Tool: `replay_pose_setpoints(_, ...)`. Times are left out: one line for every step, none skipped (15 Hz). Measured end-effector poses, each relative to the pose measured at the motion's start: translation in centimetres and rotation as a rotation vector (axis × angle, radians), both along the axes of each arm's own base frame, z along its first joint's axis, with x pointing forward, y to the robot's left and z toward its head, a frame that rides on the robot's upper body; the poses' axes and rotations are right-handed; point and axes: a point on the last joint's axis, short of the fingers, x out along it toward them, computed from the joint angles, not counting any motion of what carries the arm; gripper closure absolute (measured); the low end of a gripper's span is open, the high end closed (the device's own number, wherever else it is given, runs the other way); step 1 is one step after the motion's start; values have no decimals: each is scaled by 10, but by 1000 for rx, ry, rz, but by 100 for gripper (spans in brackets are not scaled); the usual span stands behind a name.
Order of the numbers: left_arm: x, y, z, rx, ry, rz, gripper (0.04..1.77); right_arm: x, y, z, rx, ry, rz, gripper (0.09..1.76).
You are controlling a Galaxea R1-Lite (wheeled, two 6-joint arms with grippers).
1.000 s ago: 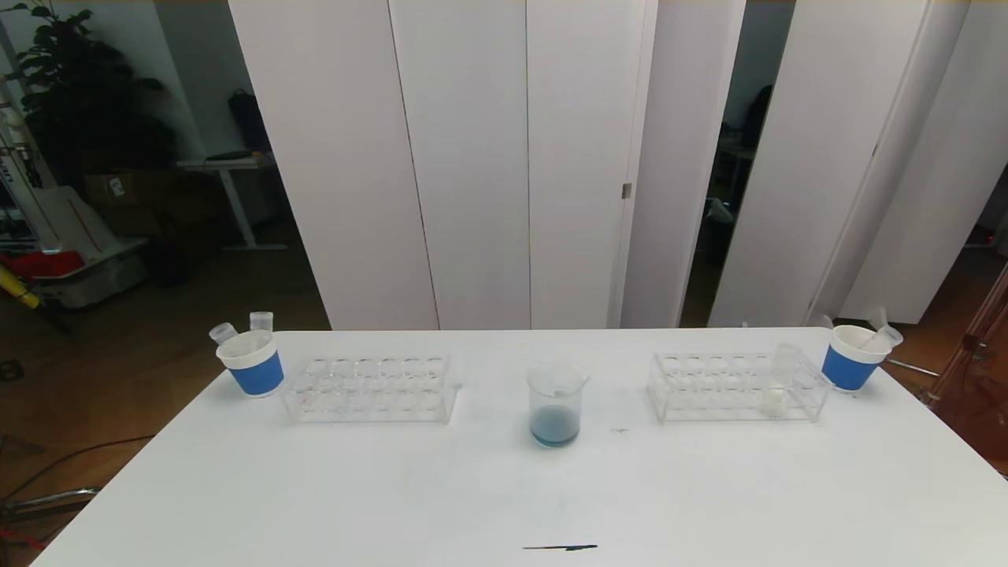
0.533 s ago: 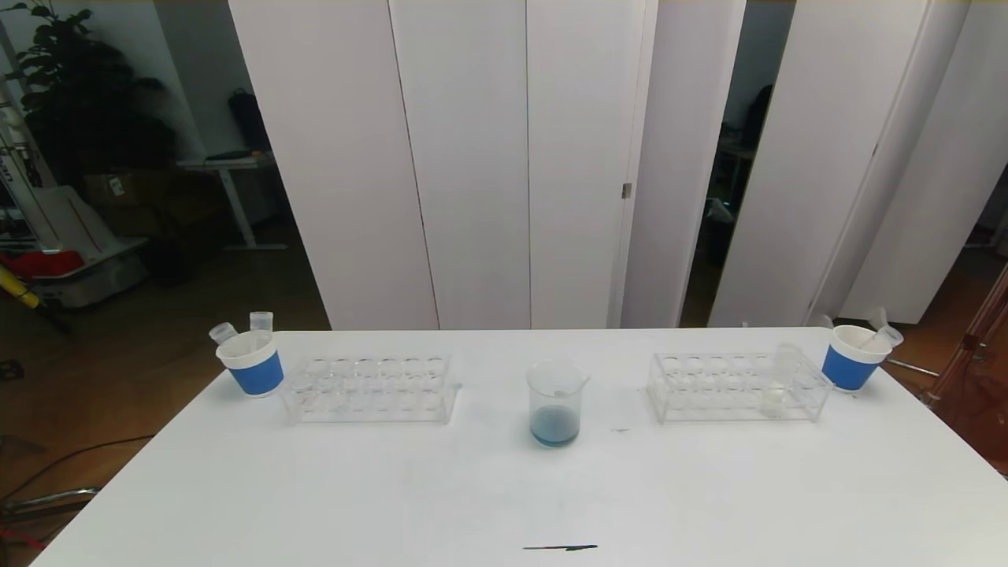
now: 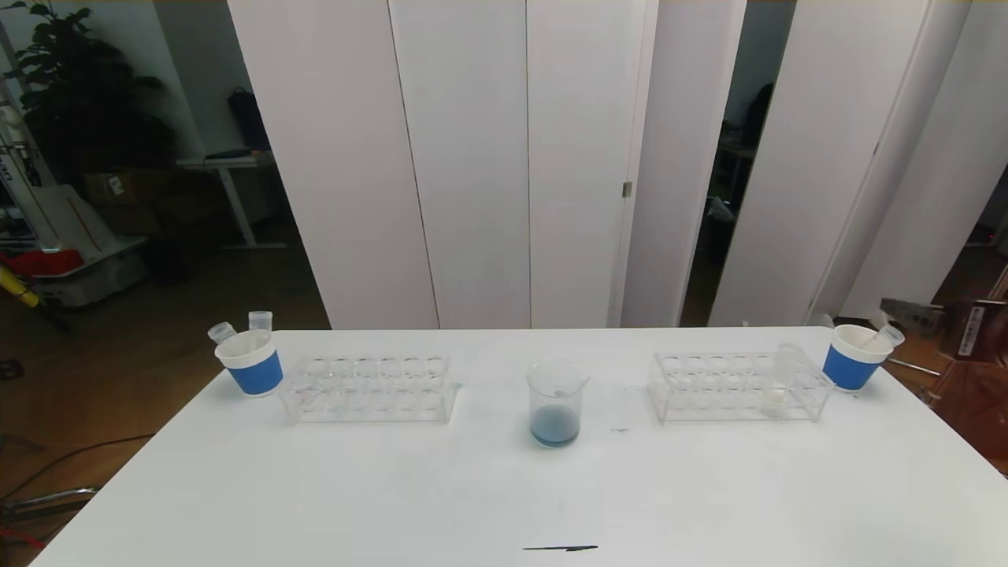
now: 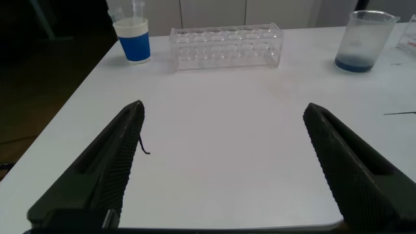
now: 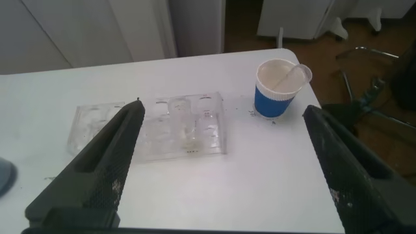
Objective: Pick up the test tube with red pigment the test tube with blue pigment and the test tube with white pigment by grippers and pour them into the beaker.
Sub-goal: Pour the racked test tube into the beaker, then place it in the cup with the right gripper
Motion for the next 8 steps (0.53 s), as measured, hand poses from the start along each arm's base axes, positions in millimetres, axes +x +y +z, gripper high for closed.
replay_pose_setpoints(0,0,0,0,0,0,6,8,0,-13,0,7,3,10)
replay_pose_setpoints(0,0,0,0,0,0,6,14,-1,-26,0,11,5,10)
replay_pose_setpoints(0,0,0,0,0,0,6,17,-1,-40,-2,11,8,10)
replay_pose_setpoints(0,0,0,0,0,0,6,19,0,-53,-6,13,15,10)
replay_pose_setpoints(0,0,0,0,0,0,6,19,2,-65,-16,7,24,10)
replay_pose_setpoints(0,0,0,0,0,0,6,19,3,-76,-30,2,34,10)
replay_pose_setpoints(0,0,0,0,0,0,6,20,5,-85,-47,-1,47,10)
replay_pose_setpoints(0,0,0,0,0,0,6,21,7,-95,-61,7,60,10)
